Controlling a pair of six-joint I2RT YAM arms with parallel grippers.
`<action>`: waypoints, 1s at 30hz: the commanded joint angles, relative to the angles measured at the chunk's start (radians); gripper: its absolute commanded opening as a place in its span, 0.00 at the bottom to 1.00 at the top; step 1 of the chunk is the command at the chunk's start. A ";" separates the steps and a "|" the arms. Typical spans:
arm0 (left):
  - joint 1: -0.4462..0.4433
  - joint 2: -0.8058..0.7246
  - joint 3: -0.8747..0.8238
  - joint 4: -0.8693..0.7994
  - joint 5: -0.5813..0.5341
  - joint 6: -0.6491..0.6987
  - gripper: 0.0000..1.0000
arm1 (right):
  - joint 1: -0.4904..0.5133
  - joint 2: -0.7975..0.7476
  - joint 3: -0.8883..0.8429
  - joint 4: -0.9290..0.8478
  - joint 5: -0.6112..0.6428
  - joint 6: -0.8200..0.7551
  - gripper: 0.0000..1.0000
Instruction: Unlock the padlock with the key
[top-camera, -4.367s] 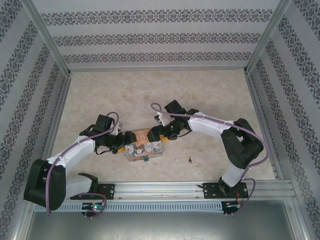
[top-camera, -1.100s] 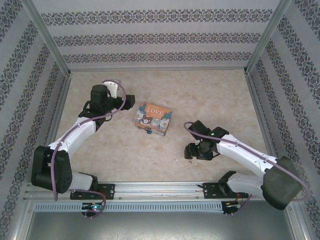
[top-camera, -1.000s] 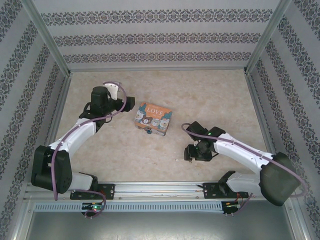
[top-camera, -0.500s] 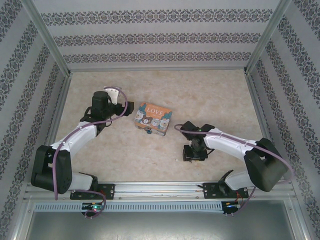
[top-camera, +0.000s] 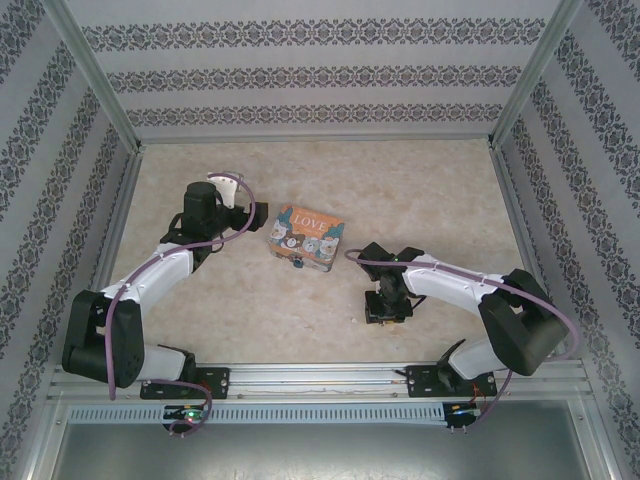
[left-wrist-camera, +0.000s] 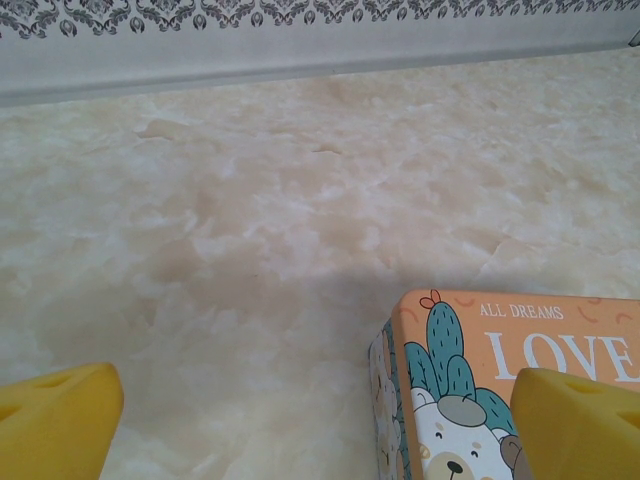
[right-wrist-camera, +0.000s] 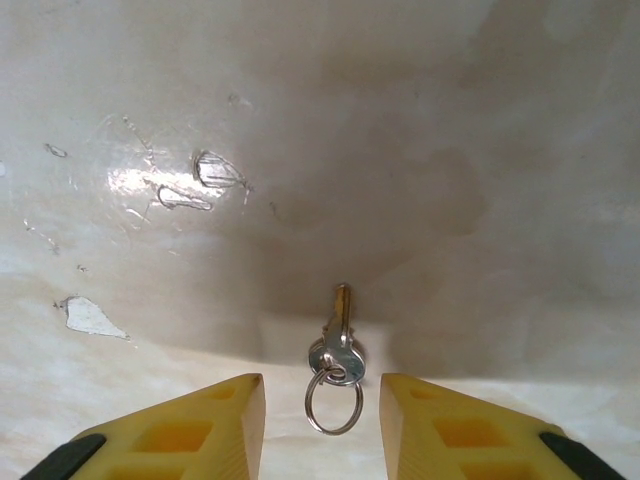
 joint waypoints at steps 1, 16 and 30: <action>0.004 -0.003 -0.001 0.036 -0.015 0.024 0.99 | 0.015 0.019 0.009 -0.007 -0.016 -0.012 0.35; 0.004 0.007 0.000 0.033 -0.013 0.024 0.99 | 0.013 0.049 0.014 -0.009 0.003 -0.022 0.26; 0.004 0.014 0.002 0.029 -0.005 0.027 0.99 | 0.000 0.057 0.007 0.012 0.006 -0.035 0.15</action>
